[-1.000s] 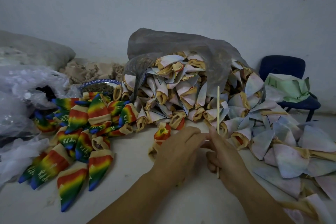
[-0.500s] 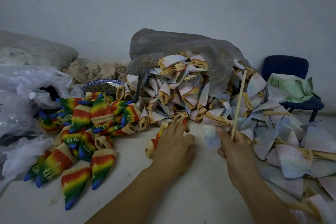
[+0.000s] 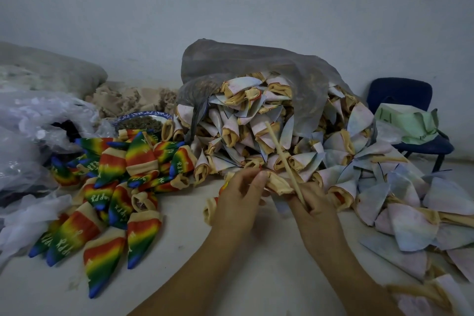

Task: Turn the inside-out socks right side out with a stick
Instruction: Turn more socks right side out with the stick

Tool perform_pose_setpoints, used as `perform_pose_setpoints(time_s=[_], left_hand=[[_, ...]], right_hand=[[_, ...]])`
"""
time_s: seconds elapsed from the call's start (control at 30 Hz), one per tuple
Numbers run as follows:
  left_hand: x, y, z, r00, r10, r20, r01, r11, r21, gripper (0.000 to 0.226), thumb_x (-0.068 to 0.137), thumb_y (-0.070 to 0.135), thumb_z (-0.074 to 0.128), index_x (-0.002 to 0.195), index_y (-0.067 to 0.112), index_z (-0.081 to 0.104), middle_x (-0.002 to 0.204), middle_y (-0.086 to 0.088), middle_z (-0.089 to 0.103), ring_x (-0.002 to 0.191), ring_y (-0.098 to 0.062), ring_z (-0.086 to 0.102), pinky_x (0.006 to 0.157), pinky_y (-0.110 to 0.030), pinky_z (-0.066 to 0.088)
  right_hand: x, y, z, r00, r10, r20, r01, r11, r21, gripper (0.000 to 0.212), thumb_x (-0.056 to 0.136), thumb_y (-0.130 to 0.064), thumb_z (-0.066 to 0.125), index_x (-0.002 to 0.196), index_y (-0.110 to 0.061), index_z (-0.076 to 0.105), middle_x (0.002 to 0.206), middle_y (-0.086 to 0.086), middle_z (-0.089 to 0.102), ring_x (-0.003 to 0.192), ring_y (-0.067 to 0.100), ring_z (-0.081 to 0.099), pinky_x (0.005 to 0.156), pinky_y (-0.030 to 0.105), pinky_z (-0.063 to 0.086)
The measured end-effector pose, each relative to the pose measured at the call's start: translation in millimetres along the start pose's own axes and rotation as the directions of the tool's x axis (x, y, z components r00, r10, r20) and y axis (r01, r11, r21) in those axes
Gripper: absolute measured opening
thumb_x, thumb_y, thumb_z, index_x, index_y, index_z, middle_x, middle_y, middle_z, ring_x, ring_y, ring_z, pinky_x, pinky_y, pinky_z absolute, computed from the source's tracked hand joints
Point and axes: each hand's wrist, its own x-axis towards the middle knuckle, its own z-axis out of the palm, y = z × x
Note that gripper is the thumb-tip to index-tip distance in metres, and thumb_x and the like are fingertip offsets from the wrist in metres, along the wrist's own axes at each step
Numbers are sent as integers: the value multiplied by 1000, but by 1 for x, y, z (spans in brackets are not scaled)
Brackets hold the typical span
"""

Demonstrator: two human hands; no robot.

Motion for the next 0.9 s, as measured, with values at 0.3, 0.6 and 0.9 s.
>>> perform_pose_setpoints(time_s=[0.3,0.6,0.9], left_hand=[[7,-3,-5,972,-233,-3,221,924,-313,8,93,16,65,96,17,73,97,0,75,92,-12,71,75,-16,53],[1,-1,-5,985,137,-108,-118,979,168,17,95,21,63,92,38,60,103,10,60,94,-1,60,82,-18,50],[-2,-2,6,992,91,-85,-77,985,155,17,93,28,64,84,43,61,89,19,68,87,0,64,76,-23,51]], right_hand=[[-5,-5,6,990,60,125,-79,985,150,32,96,-20,50,108,-48,61,98,-15,56,53,1,48,49,11,39],[-5,-5,15,1000,8,-15,-9,1000,-30,27,79,-63,55,104,-54,55,112,-28,46,100,-8,52,73,15,42],[-1,9,14,992,-79,-97,63,985,-159,9,92,-27,57,97,-23,63,96,-17,50,80,0,54,64,10,42]])
